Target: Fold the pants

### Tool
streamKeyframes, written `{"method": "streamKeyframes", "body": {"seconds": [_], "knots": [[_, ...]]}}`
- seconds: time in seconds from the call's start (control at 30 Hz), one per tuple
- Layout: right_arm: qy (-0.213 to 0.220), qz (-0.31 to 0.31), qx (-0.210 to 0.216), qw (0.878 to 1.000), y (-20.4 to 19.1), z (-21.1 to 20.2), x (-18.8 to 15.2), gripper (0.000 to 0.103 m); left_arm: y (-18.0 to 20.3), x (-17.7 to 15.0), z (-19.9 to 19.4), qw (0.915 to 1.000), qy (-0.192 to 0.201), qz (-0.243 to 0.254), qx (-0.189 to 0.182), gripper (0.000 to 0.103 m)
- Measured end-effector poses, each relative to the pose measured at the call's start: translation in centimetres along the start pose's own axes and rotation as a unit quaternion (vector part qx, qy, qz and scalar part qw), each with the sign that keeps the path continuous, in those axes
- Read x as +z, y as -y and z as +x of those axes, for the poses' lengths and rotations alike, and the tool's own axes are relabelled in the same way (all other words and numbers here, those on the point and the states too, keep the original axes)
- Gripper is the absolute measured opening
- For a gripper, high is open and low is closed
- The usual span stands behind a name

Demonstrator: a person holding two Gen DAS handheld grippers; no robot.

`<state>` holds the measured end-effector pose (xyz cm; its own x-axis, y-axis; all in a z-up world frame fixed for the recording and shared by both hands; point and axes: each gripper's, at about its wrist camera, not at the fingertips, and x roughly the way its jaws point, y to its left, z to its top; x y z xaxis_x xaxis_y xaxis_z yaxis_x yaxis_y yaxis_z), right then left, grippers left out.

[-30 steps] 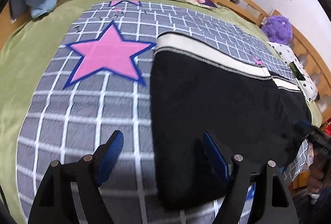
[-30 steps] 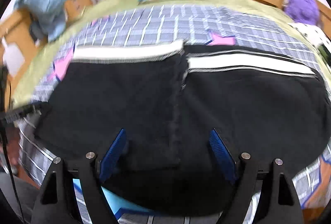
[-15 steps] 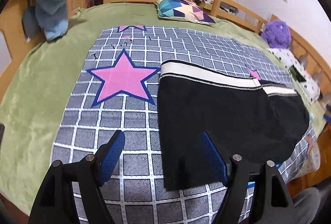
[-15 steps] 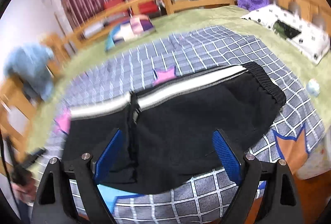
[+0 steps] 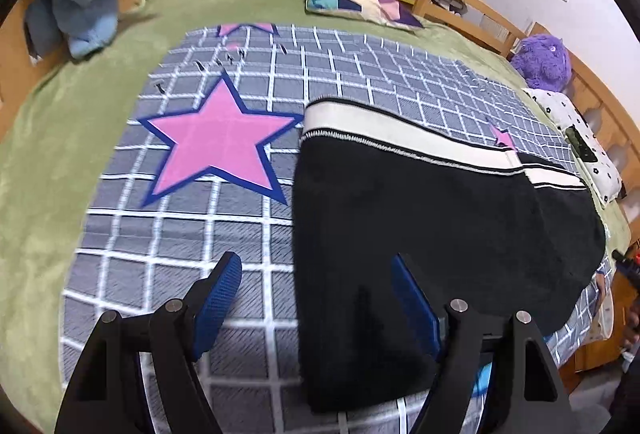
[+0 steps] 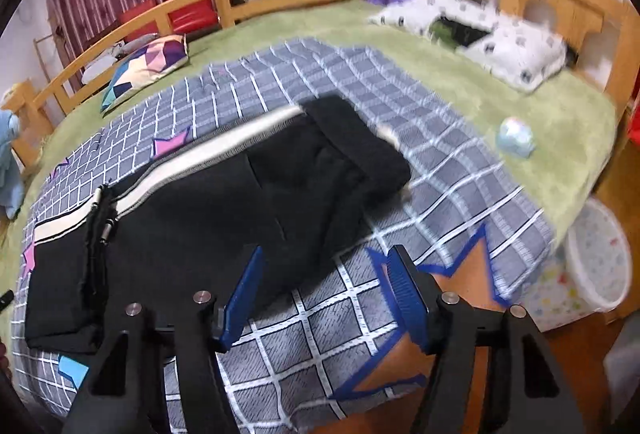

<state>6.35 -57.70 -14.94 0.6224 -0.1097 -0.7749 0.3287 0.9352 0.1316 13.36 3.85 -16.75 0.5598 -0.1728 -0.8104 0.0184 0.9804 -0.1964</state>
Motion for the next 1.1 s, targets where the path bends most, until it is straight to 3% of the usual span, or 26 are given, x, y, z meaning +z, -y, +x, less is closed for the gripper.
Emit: {"method": "streamKeyframes", "body": {"seconds": [0.07, 0.23, 0.37, 0.43, 0.53, 0.57, 0.6, 0.63, 0.7, 0.8, 0.93, 1.1], "knots": [[-0.026, 0.003, 0.026, 0.999, 0.5, 2.2, -0.2, 0.064, -0.3, 0.2, 1.5, 0.9999, -0.006, -0.013, -0.005, 0.075], [-0.037, 0.019, 0.068, 0.997, 1.0, 6.3, 0.1, 0.064, -1.6, 0.7, 4.9, 0.9970, -0.034, -0.050, -0.047, 0.074], [-0.058, 0.070, 0.113, 0.989, 1.6, 9.9, 0.6, 0.069, -0.8, 1.1, 5.9, 0.9978, -0.017, -0.021, -0.061, 0.070], [-0.042, 0.086, 0.127, 0.987, 1.7, 10.8, 0.9, 0.073, -0.5, 1.5, 6.4, 0.9975, -0.019, -0.016, -0.067, 0.053], [-0.022, 0.096, 0.141, 0.985, 1.3, 11.7, 1.6, 0.072, -0.4, 2.4, 7.2, 0.9964, -0.028, -0.027, -0.075, 0.043], [-0.020, 0.098, 0.142, 0.985, 1.1, 12.1, 1.8, 0.071, -0.4, 2.8, 7.3, 0.9961, -0.033, -0.033, -0.075, 0.039], [-0.019, 0.099, 0.142, 0.985, 0.8, 12.4, 2.2, 0.057, -0.5, 3.1, 7.3, 0.9952, -0.037, -0.046, -0.078, 0.030], [-0.020, 0.096, 0.137, 0.986, 0.4, 12.5, 2.6, 0.031, -0.5, 3.3, 7.3, 0.9945, -0.039, -0.053, -0.081, 0.020], [-0.012, 0.102, 0.130, 0.986, 0.4, 11.9, 3.2, 0.018, 0.2, 4.3, 6.3, 0.9950, -0.038, -0.045, -0.081, 0.011], [0.021, 0.112, 0.130, 0.985, -0.7, 9.3, 4.8, 0.015, 1.4, 6.4, 3.5, 0.9963, -0.001, -0.021, -0.083, 0.010], [0.061, 0.084, 0.137, 0.985, -4.4, 4.7, 7.9, 0.014, 1.2, 9.1, 0.2, 0.9952, 0.017, -0.011, -0.096, 0.010], [0.106, 0.048, 0.193, 0.974, -9.1, 0.4, 9.9, 0.014, -2.3, 11.2, -3.5, 0.9979, 0.046, 0.003, -0.046, 0.010]]}}
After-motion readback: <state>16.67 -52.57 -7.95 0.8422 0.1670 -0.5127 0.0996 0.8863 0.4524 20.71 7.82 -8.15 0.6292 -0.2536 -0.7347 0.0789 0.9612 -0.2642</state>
